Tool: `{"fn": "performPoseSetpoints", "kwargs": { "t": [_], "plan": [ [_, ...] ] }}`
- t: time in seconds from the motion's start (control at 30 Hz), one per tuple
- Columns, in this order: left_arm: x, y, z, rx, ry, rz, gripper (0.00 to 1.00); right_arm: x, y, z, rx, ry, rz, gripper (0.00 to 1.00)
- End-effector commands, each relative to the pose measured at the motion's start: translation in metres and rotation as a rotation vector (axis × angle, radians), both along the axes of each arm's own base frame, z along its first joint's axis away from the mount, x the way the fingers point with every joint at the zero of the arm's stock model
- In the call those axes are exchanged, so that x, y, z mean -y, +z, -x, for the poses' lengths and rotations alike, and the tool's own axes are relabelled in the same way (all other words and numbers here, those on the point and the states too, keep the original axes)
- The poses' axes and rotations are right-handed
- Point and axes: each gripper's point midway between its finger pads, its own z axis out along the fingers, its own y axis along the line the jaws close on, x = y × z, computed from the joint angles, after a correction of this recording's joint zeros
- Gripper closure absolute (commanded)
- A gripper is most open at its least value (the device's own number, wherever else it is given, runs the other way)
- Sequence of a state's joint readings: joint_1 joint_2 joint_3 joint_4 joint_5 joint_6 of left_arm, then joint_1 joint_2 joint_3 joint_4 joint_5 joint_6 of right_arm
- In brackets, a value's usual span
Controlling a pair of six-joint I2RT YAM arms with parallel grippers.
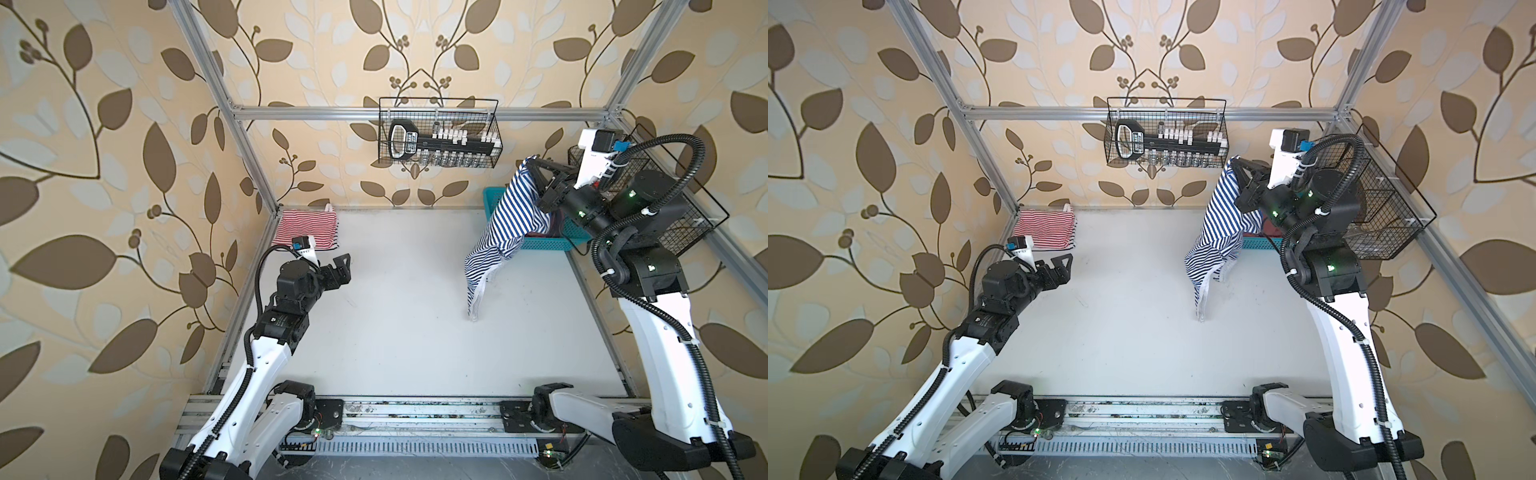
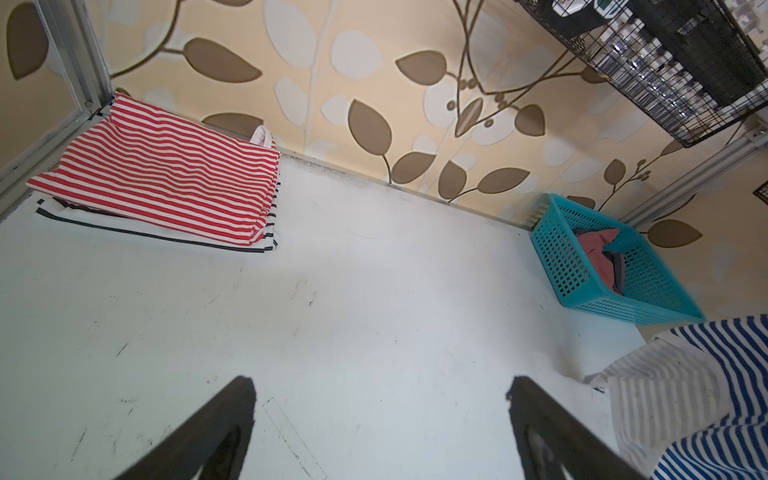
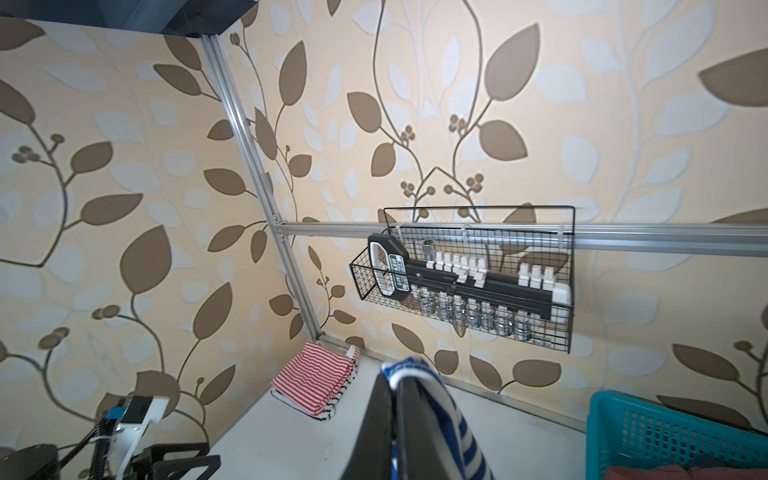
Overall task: Fold and stack the tank tops
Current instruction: 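Lift the blue striped tank top out of the basket with the right gripper, then carry the tank top to table center with right gripper while left gripper approaches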
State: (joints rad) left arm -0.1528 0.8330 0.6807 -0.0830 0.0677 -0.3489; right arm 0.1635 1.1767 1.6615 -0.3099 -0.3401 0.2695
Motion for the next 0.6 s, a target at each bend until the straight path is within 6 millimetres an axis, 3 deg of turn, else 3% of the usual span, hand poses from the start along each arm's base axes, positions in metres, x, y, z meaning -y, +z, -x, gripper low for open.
{"fn": "performPoseSetpoints", "kwargs": {
  "t": [0.0,0.1,0.23,0.4,0.57],
  "plan": [
    [0.002,0.015,0.003,0.047,0.001,0.015,0.03,-0.014,-0.014,0.005,-0.032,0.024,0.036,1.0],
    [0.002,0.016,0.004,0.052,0.001,0.024,0.03,-0.027,-0.045,0.0,-0.113,0.027,0.067,1.0],
    [0.005,0.019,0.006,0.055,-0.013,0.038,0.04,-0.055,-0.102,-0.002,-0.25,0.051,0.137,1.0],
    [0.011,0.025,0.011,0.055,-0.046,0.062,0.06,-0.108,-0.205,0.002,-0.466,0.105,0.304,1.0],
    [0.012,0.032,0.019,0.051,-0.049,0.084,0.08,-0.162,-0.302,0.011,-0.706,0.249,0.337,1.0]
  ]
}}
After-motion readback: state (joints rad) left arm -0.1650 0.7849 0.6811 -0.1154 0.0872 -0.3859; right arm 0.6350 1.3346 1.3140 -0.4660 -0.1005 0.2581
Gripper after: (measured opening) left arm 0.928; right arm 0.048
